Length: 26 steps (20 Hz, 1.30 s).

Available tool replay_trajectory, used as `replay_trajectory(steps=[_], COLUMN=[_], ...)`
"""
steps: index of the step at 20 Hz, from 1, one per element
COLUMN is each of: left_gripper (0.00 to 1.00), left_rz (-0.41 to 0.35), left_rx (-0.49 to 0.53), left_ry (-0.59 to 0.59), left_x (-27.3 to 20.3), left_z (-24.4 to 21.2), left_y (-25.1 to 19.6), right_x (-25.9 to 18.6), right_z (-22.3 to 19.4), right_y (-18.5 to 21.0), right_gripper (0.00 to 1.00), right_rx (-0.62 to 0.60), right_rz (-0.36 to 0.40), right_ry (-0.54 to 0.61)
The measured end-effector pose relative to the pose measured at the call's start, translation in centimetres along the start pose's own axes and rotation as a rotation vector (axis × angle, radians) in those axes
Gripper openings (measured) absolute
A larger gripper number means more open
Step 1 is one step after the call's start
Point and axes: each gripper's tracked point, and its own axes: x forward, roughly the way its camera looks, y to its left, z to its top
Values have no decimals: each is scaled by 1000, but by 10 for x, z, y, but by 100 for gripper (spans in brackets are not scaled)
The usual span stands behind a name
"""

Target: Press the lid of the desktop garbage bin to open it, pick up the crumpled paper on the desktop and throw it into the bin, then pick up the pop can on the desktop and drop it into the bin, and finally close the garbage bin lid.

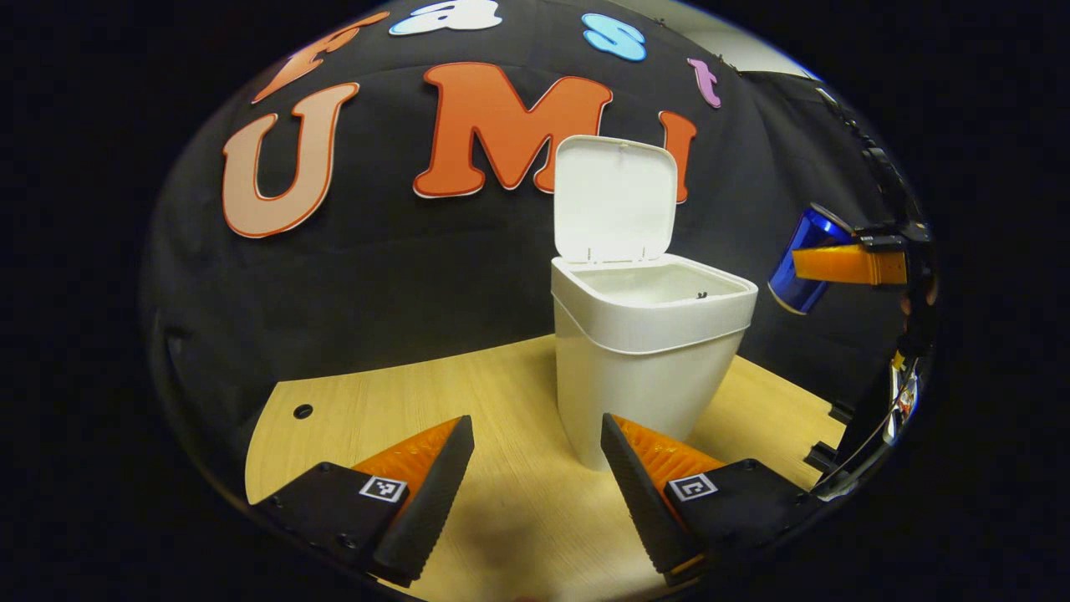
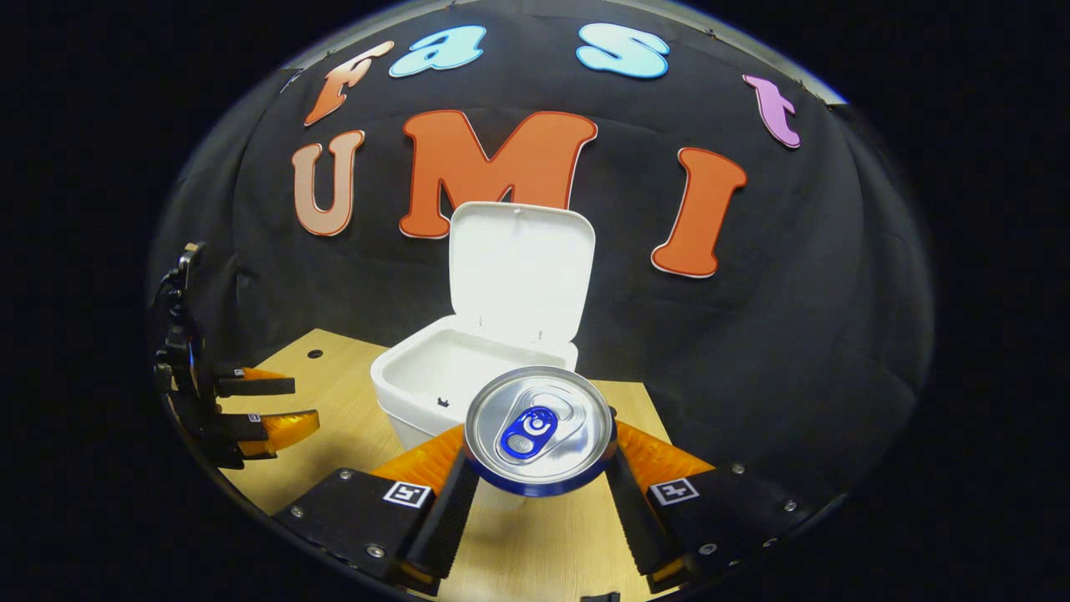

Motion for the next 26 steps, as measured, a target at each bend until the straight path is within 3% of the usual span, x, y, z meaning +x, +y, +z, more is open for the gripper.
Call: replay_trajectory(steps=[13, 26], left_gripper=[98, 98], left_rz=[142, 228], left_rx=[-42, -49], left_ry=[31, 51], left_x=[-23, -48], left_z=[-30, -39], left_y=[45, 69], right_x=[50, 95], right_z=[39, 18], right_y=[14, 27], right_gripper=[80, 80], right_rx=[6, -40], right_rz=[48, 82], right_ry=[-56, 9])
